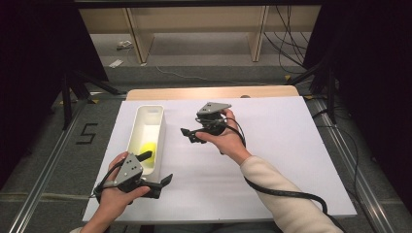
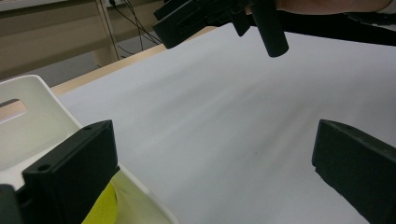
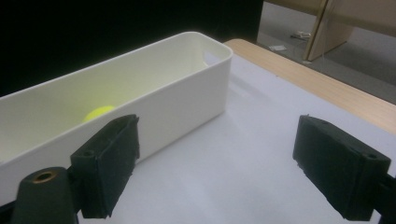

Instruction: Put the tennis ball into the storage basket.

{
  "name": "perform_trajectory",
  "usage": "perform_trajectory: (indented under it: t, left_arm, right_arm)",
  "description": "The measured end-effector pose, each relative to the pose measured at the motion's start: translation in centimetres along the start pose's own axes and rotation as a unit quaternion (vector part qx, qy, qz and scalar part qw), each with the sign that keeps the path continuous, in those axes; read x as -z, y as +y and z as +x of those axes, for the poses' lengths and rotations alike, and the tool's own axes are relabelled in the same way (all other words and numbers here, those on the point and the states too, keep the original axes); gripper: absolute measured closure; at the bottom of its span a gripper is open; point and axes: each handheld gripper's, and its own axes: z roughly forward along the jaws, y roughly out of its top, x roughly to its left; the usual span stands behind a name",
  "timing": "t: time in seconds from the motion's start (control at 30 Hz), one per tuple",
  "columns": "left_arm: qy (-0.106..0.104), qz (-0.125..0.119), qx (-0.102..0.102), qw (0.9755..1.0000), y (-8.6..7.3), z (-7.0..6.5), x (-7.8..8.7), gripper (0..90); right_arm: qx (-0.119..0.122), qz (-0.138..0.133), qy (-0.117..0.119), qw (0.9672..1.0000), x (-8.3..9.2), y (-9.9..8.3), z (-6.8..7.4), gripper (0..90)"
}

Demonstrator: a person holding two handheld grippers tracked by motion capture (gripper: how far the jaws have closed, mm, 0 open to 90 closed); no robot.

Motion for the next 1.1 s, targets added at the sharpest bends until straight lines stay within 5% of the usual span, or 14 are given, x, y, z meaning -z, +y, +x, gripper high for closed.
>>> perform_trajectory:
  t: [1.1]
  left_arm:
    - [-0.001, 0.003, 0.000, 1.0000, -0.1, 0.0, -0.1, 0.0]
  right_arm:
    - [-0.016, -0.005, -0.035, 0.9992, 4.9, -2.7, -2.3, 15.4]
